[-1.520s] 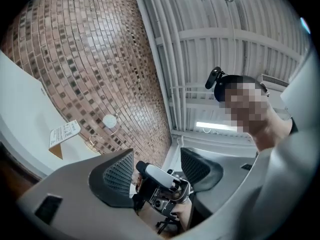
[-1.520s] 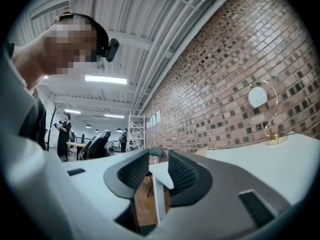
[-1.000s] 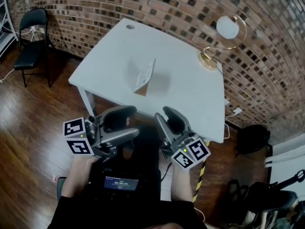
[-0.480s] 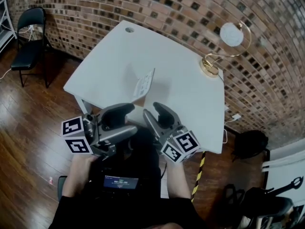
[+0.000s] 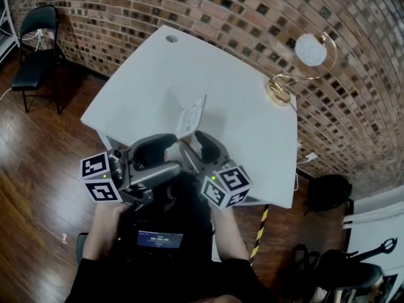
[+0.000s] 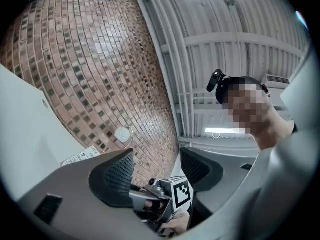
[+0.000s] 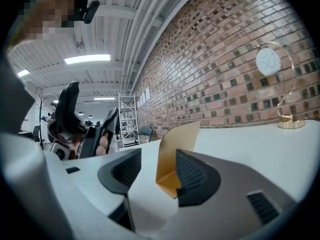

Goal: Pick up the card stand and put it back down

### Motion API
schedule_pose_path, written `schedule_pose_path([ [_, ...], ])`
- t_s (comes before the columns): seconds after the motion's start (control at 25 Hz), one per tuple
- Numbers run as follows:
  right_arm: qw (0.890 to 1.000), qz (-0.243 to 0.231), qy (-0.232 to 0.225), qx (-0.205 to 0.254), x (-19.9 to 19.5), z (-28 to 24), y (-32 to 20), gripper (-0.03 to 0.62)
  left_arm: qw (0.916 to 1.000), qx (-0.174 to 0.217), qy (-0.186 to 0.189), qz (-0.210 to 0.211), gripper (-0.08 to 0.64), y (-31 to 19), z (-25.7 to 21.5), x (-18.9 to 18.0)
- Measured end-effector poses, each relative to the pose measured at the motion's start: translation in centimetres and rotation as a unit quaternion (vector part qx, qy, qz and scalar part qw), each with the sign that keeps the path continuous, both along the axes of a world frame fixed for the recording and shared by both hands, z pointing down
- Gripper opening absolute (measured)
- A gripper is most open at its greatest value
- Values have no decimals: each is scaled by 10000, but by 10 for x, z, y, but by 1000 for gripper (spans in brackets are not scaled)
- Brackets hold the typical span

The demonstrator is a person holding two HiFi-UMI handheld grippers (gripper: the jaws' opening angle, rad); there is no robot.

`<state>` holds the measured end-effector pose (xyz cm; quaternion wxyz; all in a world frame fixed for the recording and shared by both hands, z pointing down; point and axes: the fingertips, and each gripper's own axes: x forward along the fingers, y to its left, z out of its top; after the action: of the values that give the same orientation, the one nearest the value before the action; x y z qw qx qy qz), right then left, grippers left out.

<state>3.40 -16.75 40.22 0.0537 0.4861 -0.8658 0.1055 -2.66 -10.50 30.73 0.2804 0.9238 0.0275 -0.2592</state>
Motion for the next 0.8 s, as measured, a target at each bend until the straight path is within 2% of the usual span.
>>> schedule_pose_path([
  [0.4, 9992, 174, 189, -318, -6, 16, -29, 244, 10000, -33, 46, -73, 284, -7, 1, -5],
  [0.68, 9984, 248, 54, -507, -6, 22, -38, 240, 9999, -29, 46, -93, 284, -6, 1, -9],
  [0.8, 9983, 186, -70, -542, -6, 20, -38, 192, 10000, -27, 43, -83, 284, -6, 0, -8],
])
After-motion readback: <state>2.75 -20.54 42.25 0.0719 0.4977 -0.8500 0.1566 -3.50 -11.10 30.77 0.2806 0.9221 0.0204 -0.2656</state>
